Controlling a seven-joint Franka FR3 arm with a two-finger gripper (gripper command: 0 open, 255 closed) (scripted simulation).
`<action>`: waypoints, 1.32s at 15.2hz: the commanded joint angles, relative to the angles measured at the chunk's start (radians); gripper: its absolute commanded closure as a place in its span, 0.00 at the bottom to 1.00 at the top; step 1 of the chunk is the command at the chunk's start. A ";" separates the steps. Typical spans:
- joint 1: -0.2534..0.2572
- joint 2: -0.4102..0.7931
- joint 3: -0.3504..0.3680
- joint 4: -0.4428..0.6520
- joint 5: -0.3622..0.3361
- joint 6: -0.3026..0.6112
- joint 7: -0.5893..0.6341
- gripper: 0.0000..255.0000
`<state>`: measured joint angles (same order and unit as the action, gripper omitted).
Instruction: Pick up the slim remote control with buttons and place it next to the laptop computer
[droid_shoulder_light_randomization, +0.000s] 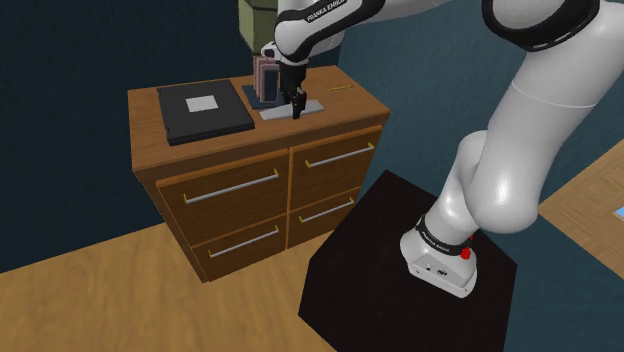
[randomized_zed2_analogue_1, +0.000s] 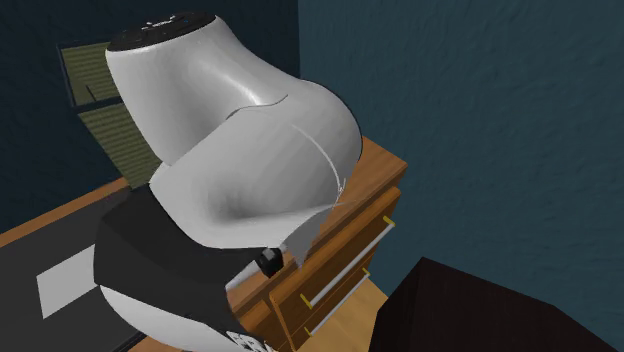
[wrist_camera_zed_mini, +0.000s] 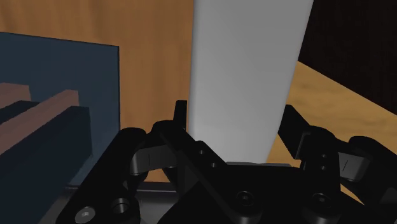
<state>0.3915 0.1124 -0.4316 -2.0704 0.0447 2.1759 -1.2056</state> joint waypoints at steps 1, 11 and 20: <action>-0.001 0.015 0.001 -0.011 0.008 0.025 -0.005 1.00; -0.007 0.062 0.006 -0.043 0.036 0.099 -0.023 1.00; -0.007 0.061 0.006 -0.043 0.036 0.099 -0.023 0.00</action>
<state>0.3847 0.1738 -0.4252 -2.1133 0.0803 2.2746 -1.2290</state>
